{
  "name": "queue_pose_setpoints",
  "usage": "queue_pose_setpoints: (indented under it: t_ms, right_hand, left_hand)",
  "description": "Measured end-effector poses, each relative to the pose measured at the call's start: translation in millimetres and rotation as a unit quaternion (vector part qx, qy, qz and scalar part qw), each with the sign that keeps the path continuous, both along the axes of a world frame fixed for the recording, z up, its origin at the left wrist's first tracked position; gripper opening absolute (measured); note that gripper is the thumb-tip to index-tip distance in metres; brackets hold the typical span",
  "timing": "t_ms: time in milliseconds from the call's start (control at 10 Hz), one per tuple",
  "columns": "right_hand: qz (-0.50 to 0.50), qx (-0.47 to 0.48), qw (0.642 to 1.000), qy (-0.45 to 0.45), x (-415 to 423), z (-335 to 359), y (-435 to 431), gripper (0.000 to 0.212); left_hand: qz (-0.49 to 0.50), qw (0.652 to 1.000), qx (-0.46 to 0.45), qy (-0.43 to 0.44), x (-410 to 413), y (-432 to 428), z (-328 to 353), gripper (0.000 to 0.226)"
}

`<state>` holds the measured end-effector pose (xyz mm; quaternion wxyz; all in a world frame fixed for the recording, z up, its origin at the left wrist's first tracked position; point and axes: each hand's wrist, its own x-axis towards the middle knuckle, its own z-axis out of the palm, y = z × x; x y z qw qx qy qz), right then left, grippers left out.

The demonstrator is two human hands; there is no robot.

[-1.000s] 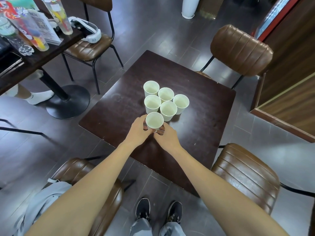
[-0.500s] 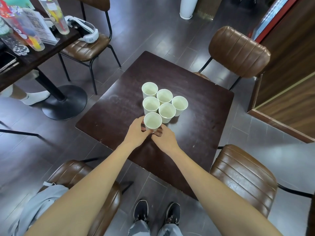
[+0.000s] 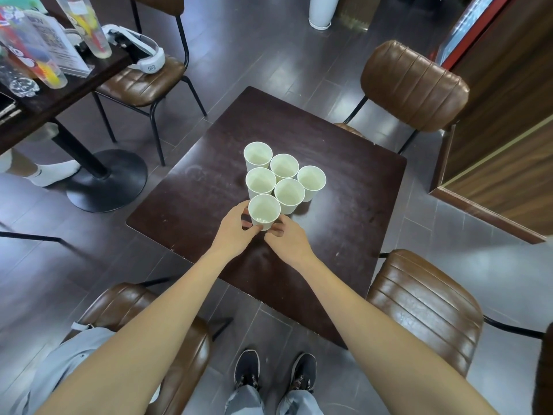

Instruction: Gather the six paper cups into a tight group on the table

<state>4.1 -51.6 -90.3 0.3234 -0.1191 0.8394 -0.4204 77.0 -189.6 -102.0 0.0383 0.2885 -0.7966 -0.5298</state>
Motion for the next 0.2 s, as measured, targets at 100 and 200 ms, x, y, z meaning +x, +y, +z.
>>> queue_pose_setpoints:
  t_ms: [100, 200]
  right_hand:
    - [-0.036, -0.006, 0.999, -0.009, 5.6, 1.8, -1.2, 0.045]
    - [-0.063, -0.01, 0.998, -0.013, 8.4, 3.2, 3.1, 0.041]
  left_hand:
    - [0.01, 1.0, 0.002, -0.011, -0.5, -5.2, -0.1, 0.061]
    - [0.029, 0.999, 0.008, -0.041, 4.2, -8.1, 2.5, 0.064]
